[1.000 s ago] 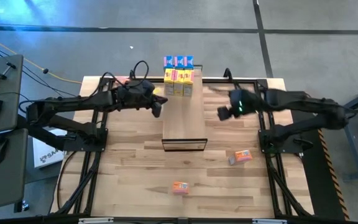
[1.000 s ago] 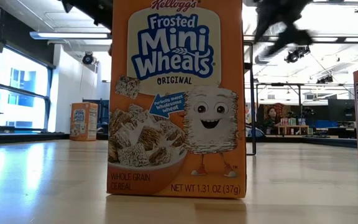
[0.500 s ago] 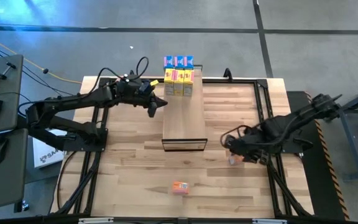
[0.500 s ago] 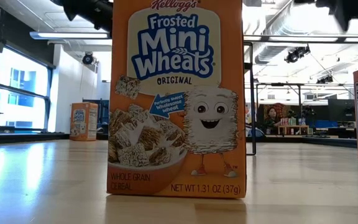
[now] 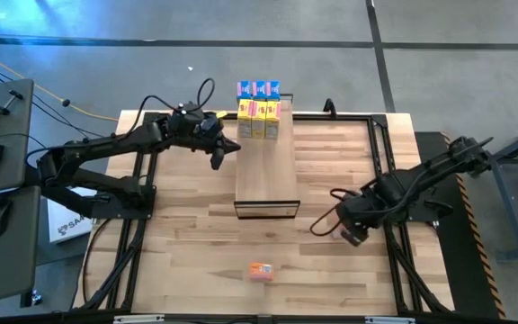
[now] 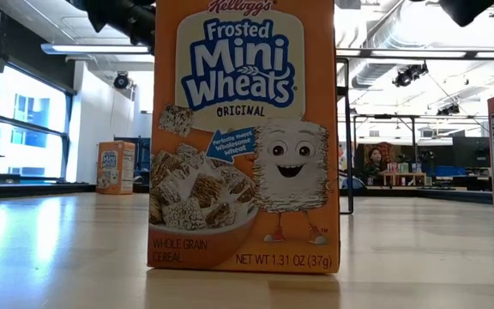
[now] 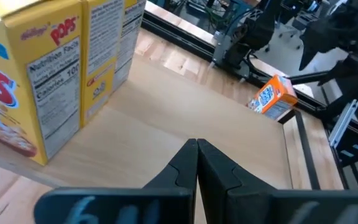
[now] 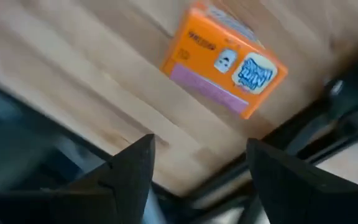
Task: Stack cereal on shelf
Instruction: Put the bottom right orange cereal box on the shelf
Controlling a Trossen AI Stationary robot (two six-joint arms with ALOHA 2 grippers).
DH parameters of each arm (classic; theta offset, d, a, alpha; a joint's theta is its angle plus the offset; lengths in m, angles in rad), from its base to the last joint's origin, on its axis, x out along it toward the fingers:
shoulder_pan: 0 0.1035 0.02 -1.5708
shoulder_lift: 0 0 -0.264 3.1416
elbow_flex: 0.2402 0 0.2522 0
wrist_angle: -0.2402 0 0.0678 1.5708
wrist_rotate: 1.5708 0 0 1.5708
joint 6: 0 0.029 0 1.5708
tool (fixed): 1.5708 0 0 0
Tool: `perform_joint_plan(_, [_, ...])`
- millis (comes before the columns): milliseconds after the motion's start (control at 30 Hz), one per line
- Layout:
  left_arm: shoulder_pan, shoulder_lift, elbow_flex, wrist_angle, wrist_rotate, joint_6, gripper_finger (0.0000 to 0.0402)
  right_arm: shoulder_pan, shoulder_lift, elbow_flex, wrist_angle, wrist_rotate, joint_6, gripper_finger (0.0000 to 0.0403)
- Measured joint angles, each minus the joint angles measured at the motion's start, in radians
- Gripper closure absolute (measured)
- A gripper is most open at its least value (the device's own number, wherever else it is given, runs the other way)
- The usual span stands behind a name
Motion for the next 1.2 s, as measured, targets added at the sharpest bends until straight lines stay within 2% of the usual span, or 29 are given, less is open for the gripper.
perform_joint_plan(133, [0.007, 0.0, 0.0, -0.001, 0.0, 0.0, 0.0401, -0.036, 0.017, 0.0, -0.065, -0.046, -0.286, 0.0152])
perform_joint_plan(233, [0.006, 0.0, 0.0, -0.001, -0.001, -0.006, 0.0401, -0.048, 0.033, 0.0, -0.107, -0.028, -0.436, 0.013])
perform_joint_plan(500, [-0.033, 0.0, 0.0, -0.005, -0.058, -0.071, 0.0401, -0.038, 0.08, 0.0, -0.037, 0.22, -0.733, 0.0081])
perform_joint_plan(600, [-0.05, 0.0, 0.0, -0.008, -0.087, -0.082, 0.0401, -0.035, 0.094, 0.0, -0.007, 0.241, -0.825, 0.008])
perform_joint_plan(767, [-0.079, 0.0, 0.0, -0.024, -0.129, -0.091, 0.0401, -0.033, 0.112, 0.0, 0.019, 0.241, -0.901, 0.008])
perform_joint_plan(1000, [-0.112, 0.0, 0.0, -0.031, -0.173, -0.091, 0.0401, 0.022, 0.114, -0.002, 0.017, 0.221, -0.912, 0.008])
perform_joint_plan(1200, [-0.123, 0.0, 0.0, -0.031, -0.187, -0.091, 0.0401, 0.064, 0.114, -0.096, 0.026, 0.226, -0.898, 0.008])
